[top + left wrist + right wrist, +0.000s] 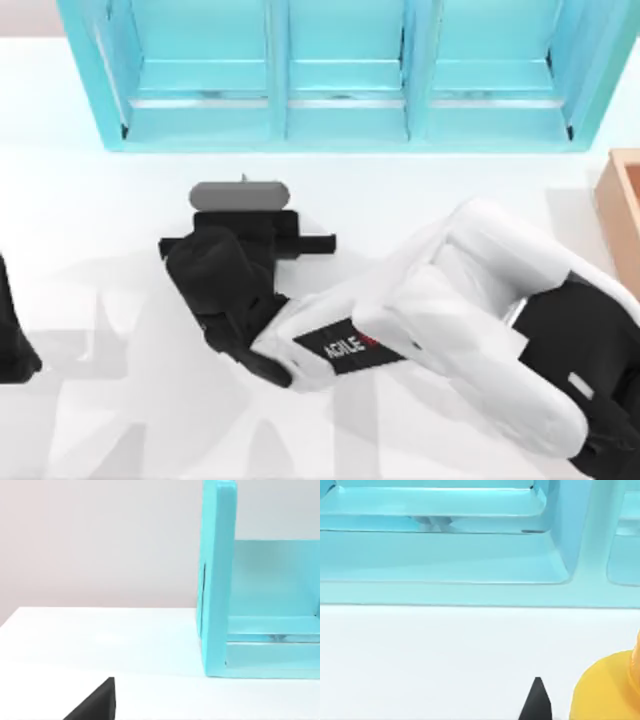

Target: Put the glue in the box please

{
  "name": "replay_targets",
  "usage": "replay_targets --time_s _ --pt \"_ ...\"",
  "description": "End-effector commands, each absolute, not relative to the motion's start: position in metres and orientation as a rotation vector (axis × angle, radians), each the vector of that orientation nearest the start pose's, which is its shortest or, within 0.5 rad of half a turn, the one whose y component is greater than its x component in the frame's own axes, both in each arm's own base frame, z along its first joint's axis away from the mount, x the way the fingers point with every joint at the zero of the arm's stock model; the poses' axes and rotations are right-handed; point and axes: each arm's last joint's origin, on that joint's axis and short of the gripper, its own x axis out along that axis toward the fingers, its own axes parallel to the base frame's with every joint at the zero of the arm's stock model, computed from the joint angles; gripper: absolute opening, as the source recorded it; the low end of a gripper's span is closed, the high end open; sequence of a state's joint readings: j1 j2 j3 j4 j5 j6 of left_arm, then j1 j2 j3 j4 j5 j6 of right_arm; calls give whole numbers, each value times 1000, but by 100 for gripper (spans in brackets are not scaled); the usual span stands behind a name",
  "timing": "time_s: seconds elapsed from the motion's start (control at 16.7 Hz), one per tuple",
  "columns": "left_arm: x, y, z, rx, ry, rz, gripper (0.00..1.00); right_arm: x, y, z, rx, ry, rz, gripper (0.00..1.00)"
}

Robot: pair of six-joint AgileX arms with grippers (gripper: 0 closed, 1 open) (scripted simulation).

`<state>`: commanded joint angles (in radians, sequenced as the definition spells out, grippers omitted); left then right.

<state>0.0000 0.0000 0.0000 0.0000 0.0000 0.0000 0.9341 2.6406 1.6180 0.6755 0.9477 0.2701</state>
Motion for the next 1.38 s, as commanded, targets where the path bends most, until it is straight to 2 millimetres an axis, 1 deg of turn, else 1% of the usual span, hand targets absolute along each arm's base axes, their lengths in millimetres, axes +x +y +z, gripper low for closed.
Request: replay_targets --time_s 0.12,0.24,0.36,0.54,0.66,0.78,1.08,1.26,1.38 --pt "106 -1 160 0 0 0 100 322 406 21 -14 198 -9 0" --pt "106 -1 160 0 0 0 100 322 407 33 -12 197 -8 0" --pt "106 -1 160 0 0 0 100 323 408 55 -12 197 -9 0" --pt "106 -1 160 0 0 0 100 323 407 93 -12 197 -10 0" --pt "106 -1 160 0 0 0 100 322 406 113 -13 197 -10 0" --pt "106 -1 160 0 0 0 100 322 406 119 -14 198 -9 0" --pt "106 -1 160 0 0 0 100 322 405 120 -22 201 -3 0" --pt "106 -1 160 0 0 0 100 328 397 134 -126 239 52 0" --pt "106 -1 160 0 0 0 100 336 383 147 -256 290 122 0"
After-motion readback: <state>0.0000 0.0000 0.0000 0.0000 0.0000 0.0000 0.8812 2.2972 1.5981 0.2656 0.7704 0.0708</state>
